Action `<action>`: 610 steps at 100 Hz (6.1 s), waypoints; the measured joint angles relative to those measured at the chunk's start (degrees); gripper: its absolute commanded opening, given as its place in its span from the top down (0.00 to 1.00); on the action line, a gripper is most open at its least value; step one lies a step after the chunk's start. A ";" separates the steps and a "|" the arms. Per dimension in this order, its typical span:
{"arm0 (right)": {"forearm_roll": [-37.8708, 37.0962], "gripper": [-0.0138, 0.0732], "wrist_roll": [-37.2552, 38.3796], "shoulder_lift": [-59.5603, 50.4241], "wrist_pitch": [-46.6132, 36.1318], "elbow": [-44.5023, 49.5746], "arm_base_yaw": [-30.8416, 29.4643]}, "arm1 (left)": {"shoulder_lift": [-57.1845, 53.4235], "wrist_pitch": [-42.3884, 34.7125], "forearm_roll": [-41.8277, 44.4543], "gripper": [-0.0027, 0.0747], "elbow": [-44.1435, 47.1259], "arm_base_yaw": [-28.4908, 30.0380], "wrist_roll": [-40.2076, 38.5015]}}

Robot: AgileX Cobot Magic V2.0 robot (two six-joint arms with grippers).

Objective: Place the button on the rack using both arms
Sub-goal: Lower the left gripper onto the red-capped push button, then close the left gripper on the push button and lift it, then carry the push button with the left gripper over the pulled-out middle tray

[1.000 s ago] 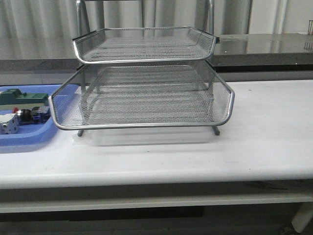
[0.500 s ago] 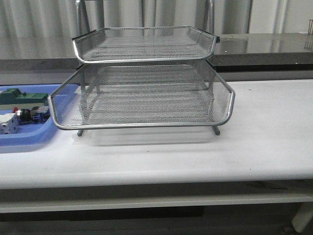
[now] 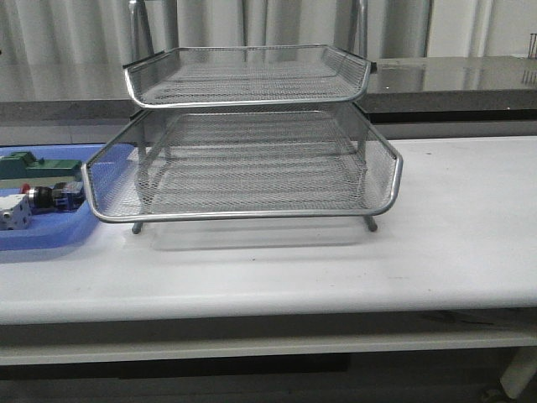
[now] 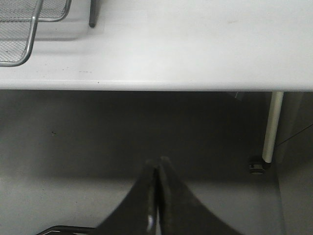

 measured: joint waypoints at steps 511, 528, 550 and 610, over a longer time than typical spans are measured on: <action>0.00 0.92 0.12 -0.03 0.00 0.00 0.00 | 7.40 2.57 -0.36 0.99 -26.37 -23.66 5.14; 0.00 0.92 0.12 -0.03 0.00 0.00 0.00 | 7.40 2.46 -0.47 0.99 -21.38 -27.84 5.14; 0.00 0.92 0.12 -0.03 0.00 0.00 0.00 | 7.40 2.14 -0.47 0.99 -13.97 -30.59 5.14; 0.00 0.92 0.12 -0.12 0.00 0.00 0.00 | 14.06 1.27 -1.32 0.99 -9.14 -31.24 5.02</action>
